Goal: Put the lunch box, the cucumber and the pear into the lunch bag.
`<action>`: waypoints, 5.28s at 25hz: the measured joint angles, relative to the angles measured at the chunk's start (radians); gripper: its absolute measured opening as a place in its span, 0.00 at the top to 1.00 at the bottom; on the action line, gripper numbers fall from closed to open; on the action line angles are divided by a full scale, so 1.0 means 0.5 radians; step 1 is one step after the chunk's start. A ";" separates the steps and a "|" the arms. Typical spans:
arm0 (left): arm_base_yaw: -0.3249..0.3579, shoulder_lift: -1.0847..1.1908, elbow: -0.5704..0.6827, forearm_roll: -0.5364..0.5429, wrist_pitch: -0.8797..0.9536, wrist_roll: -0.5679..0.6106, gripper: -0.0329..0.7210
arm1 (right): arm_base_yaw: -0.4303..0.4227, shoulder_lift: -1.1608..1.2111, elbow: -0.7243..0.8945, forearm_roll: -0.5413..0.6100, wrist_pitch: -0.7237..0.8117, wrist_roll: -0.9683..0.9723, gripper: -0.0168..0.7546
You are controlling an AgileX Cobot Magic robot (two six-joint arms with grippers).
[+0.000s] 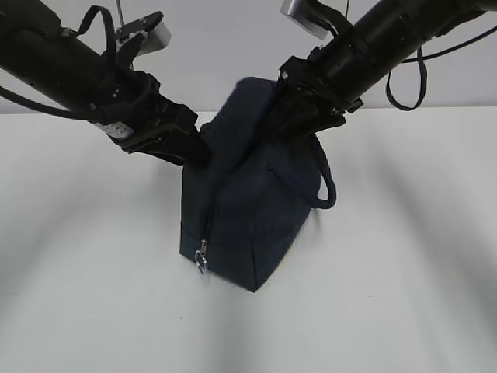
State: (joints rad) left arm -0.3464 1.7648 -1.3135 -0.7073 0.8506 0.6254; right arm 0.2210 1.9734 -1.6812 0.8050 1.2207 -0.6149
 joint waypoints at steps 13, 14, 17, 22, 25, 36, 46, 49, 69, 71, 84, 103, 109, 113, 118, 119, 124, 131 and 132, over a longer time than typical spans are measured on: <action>0.000 -0.158 0.000 0.021 0.051 0.003 0.51 | 0.000 -0.252 0.000 -0.253 -0.001 0.004 0.39; 0.000 -0.198 0.000 0.023 0.049 0.009 0.51 | 0.000 -0.305 0.000 -0.283 -0.001 0.004 0.40; 0.000 -0.300 0.002 0.023 0.029 0.039 0.51 | 0.000 -0.457 0.004 -0.326 0.006 0.004 0.43; 0.000 -0.473 0.126 0.023 -0.180 0.054 0.51 | 0.000 -0.756 0.241 -0.335 -0.179 -0.017 0.52; 0.000 -0.587 0.288 -0.022 -0.344 0.113 0.51 | 0.000 -0.960 0.588 -0.284 -0.451 -0.122 0.57; 0.000 -1.000 1.138 -1.100 -0.876 1.189 0.51 | 0.000 -1.473 1.943 1.088 -1.089 -1.497 0.65; 0.000 -1.024 1.280 -1.201 -0.783 1.282 0.57 | 0.000 -1.504 2.071 1.273 -1.052 -1.682 0.66; 0.000 -1.024 1.280 -1.203 -0.783 1.282 0.60 | 0.000 -1.504 2.071 1.273 -1.021 -1.682 0.66; 0.000 -1.024 1.280 -1.205 -0.781 1.282 0.65 | 0.201 -1.652 2.031 0.507 -1.626 -1.163 0.67; 0.000 -1.024 1.280 -1.205 -0.781 1.282 0.65 | 0.373 -1.723 2.051 0.292 -1.938 -0.965 0.67; 0.000 -1.024 1.280 -1.205 -0.781 1.282 0.65 | 1.126 -1.554 2.581 -1.034 -2.932 0.572 0.67; 0.000 -1.024 1.280 -1.245 -0.786 1.282 0.65 | 1.132 -0.425 2.218 -1.890 -3.504 1.288 0.67; 0.000 -1.024 1.280 -1.346 -0.788 1.282 0.65 | 1.132 -0.263 2.102 -1.683 -3.526 1.230 0.67; 0.000 -1.024 1.280 -1.401 -0.792 1.282 0.65 | 1.132 -0.198 2.069 -1.610 -3.585 1.175 0.67; 0.000 -1.024 1.280 -1.410 -0.793 1.282 0.65 | 1.132 -0.111 2.039 -1.595 -3.614 1.171 0.67; 0.000 -1.024 1.280 -1.413 -0.793 1.282 0.65 | 1.132 -0.108 2.039 -1.591 -3.618 1.171 0.67; 0.000 -1.024 1.280 -1.413 -0.793 1.282 0.65 | 1.132 -0.100 1.980 -1.591 -3.666 1.171 0.67; 0.000 -1.024 1.280 -1.413 -0.791 1.282 0.65 | 1.132 -0.053 1.895 -1.591 -3.635 1.167 0.67; 0.000 -1.024 1.280 -1.413 -0.791 1.282 0.65 | 1.132 -0.037 1.886 -1.591 -3.634 1.167 0.67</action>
State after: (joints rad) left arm -0.3464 1.2528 -0.6738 -1.4138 0.4552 1.2665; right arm 0.7871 1.9549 -0.7380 0.0094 -0.5962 -0.0315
